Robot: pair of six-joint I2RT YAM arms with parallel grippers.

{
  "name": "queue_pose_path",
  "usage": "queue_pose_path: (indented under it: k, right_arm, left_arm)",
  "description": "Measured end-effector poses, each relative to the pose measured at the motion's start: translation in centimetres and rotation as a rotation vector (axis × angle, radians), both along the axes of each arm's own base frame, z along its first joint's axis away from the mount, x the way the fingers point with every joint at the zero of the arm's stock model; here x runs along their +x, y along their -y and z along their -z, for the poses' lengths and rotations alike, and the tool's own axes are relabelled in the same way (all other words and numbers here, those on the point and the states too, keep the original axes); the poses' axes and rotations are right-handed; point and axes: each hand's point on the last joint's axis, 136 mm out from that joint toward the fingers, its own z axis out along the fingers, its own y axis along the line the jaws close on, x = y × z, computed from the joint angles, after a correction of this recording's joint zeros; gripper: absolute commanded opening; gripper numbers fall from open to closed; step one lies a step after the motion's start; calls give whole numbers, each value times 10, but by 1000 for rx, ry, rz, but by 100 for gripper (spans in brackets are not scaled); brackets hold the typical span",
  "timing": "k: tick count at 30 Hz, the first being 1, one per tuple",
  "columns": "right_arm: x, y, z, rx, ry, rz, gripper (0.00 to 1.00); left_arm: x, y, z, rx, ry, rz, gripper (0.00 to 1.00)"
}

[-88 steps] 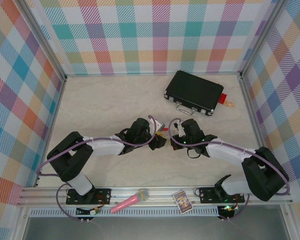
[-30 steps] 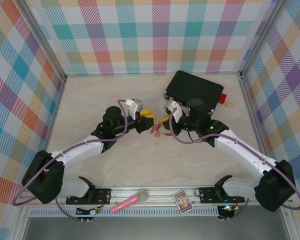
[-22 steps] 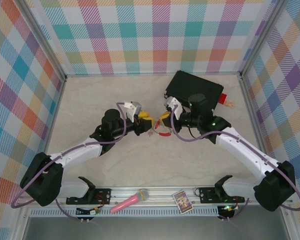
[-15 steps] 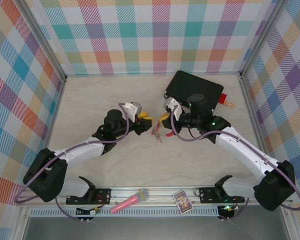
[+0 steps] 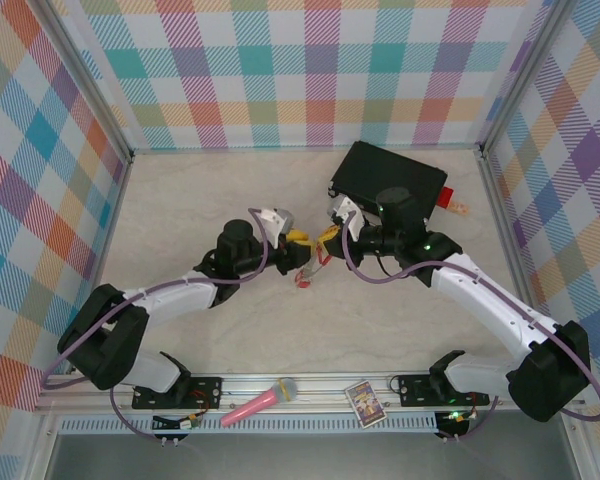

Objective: Put the keys on the keyring

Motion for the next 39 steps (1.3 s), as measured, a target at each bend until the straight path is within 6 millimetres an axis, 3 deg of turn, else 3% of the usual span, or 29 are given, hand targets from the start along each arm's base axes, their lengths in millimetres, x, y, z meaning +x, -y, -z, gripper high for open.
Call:
queue_pose_path:
  k: [6, 15, 19, 24, 31, 39]
  right_arm:
    - [3, 3, 0, 8, 1, 5, 0]
    - [-9, 1, -3, 39, -16, -50, 0]
    - [-13, 2, -8, 57, -14, -69, 0]
    - [-16, 1, -10, 66, -21, -87, 0]
    - [-18, 1, -10, 70, -28, -96, 0]
    - [-15, 3, -11, 75, -28, -90, 0]
  left_arm:
    - [-22, -2, -9, -21, 28, 31, 43]
    - [-24, -11, -34, -37, 132, 15, 48]
    - [-19, -17, -39, -43, 163, 11, 56]
    - [-20, -13, -48, -80, 212, 58, 56]
    - [-21, -1, -40, -84, 189, 129, 54]
    - [-27, 0, -48, -117, 189, 160, 51]
